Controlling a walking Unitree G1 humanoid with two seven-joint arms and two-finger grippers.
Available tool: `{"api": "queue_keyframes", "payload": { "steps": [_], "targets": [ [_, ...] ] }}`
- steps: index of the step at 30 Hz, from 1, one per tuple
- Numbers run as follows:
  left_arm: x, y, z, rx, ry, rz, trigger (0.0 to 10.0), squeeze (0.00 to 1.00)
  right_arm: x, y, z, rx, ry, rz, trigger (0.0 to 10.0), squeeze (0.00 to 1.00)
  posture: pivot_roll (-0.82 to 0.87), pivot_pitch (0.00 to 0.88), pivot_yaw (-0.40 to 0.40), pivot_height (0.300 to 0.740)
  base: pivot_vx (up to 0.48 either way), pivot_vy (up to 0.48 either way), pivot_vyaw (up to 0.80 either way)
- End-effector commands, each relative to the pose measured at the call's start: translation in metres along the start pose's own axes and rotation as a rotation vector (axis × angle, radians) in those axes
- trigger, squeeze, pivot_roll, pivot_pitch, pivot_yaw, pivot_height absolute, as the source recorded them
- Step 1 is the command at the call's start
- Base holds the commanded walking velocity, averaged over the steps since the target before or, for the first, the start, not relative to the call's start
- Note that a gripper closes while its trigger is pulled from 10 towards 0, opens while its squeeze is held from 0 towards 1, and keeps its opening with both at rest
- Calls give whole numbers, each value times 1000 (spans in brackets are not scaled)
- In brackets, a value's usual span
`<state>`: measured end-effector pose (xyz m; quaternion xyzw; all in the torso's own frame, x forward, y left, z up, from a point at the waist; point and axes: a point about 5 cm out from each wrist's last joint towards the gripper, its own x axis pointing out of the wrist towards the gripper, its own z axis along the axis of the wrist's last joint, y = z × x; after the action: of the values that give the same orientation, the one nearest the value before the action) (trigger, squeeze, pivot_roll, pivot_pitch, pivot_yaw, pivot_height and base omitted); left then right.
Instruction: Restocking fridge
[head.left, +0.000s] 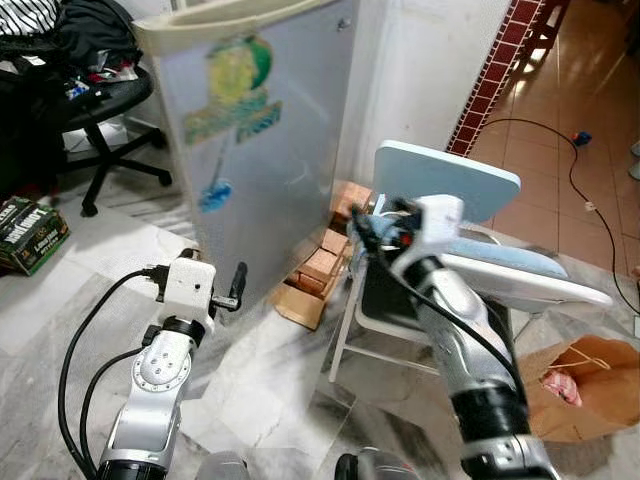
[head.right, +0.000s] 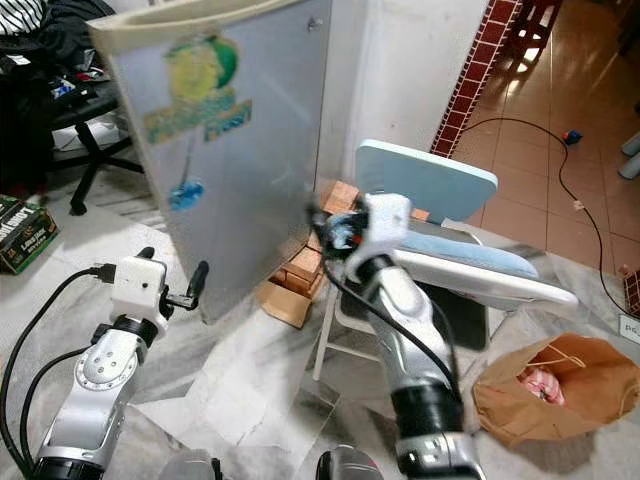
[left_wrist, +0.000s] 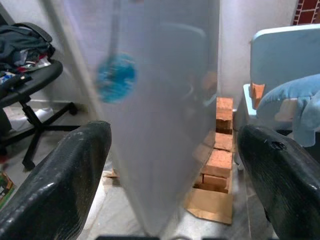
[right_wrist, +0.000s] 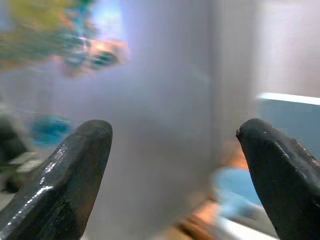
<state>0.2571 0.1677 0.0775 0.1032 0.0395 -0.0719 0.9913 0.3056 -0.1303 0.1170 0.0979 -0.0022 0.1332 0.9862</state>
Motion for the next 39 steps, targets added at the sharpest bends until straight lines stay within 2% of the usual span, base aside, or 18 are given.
{"api": "queue_keyframes", "payload": {
  "steps": [1,3,9,13,18,29,33,39],
  "targets": [
    [1,2,1,9,-2,-3,10000,0,-3,-6,5,-29,-28,-45,10000,0,3,41,-39,740,0,0,0],
    [1,5,2,11,-2,4,10000,0,-24,-25,-4,-51,-15,-159,10000,0,5,50,-37,740,0,0,0],
    [0,6,0,6,11,12,10000,0,-35,-35,-15,-63,29,-249,10000,0,9,48,-40,740,0,0,0],
    [1,8,0,-6,14,25,10000,0,-37,-35,-15,-72,24,-278,10000,0,13,39,-44,740,0,0,-713],
    [2,9,-1,-1,18,24,10000,0,-36,-33,-15,-77,19,-277,10000,0,12,36,-44,740,0,0,0],
    [3,3,-1,8,18,-31,10000,0,-36,-34,-18,-77,27,-289,10000,0,11,39,-45,740,0,450,0],
    [3,7,0,-34,26,0,10000,0,-35,-34,-17,-76,25,-285,10000,0,13,40,-49,740,0,480,-800],
    [4,10,1,-29,16,14,10000,0,-33,-35,-16,-80,22,-282,10000,0,14,37,-53,740,0,480,-800]
  ]
}}
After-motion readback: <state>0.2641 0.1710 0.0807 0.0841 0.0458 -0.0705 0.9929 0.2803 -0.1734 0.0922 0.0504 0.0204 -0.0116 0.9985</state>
